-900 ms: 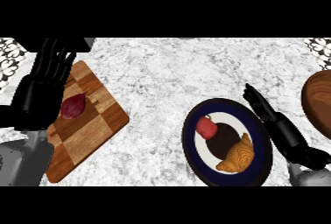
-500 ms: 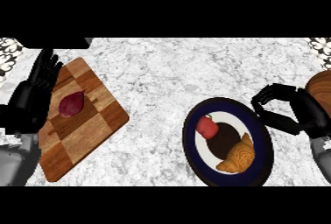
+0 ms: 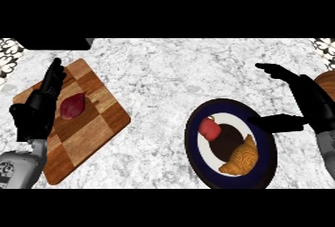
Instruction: Pick the bell pepper from the plate and place it in the bowl
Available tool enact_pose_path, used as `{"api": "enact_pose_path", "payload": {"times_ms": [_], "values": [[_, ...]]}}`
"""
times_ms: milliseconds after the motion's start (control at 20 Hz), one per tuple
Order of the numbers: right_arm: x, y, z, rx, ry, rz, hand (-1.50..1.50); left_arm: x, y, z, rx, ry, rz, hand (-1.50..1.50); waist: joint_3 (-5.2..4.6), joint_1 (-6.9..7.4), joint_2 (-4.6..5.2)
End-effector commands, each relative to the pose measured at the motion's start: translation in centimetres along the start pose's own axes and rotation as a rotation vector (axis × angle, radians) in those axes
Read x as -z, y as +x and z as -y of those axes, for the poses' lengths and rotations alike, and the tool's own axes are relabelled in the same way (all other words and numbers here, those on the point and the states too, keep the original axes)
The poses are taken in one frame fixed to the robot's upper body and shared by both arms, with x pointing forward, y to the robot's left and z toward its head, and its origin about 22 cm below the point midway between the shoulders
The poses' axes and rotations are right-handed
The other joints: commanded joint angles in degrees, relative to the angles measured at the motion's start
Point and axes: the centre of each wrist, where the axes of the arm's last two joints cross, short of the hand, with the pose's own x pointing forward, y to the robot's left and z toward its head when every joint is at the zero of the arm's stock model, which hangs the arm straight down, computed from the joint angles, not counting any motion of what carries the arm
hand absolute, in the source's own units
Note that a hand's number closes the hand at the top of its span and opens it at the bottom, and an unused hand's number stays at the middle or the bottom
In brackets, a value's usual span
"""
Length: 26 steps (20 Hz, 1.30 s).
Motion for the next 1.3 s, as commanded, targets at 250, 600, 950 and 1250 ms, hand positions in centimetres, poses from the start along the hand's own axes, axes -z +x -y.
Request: {"api": "enact_pose_path", "payload": {"times_ms": [250, 600, 950, 1250], "values": [[1.9, 8.7, -0.4, -0.399, 0.248, -0.179, -1.50, 0.4, 0.0, 1.9, 0.003, -0.020, 0.005, 0.00, -0.14, 1.81, 0.46], [5.6, 12.4, -4.1, -0.553, 0.463, -0.316, -1.50, 0.2, 0.0, 2.0, 0.005, -0.031, 0.007, 0.00, -0.02, 1.84, 0.46], [8.0, 12.0, -8.8, -0.555, 0.635, -0.389, -1.50, -0.2, 1.7, -0.3, 0.019, -0.015, 0.011, 0.00, 0.11, 1.47, 0.13], [9.1, 10.9, -13.1, -0.632, 0.760, -0.437, -1.50, 1.4, 1.3, 1.2, 0.015, 0.011, 0.005, 0.00, 0.13, 0.35, 0.48]]}}
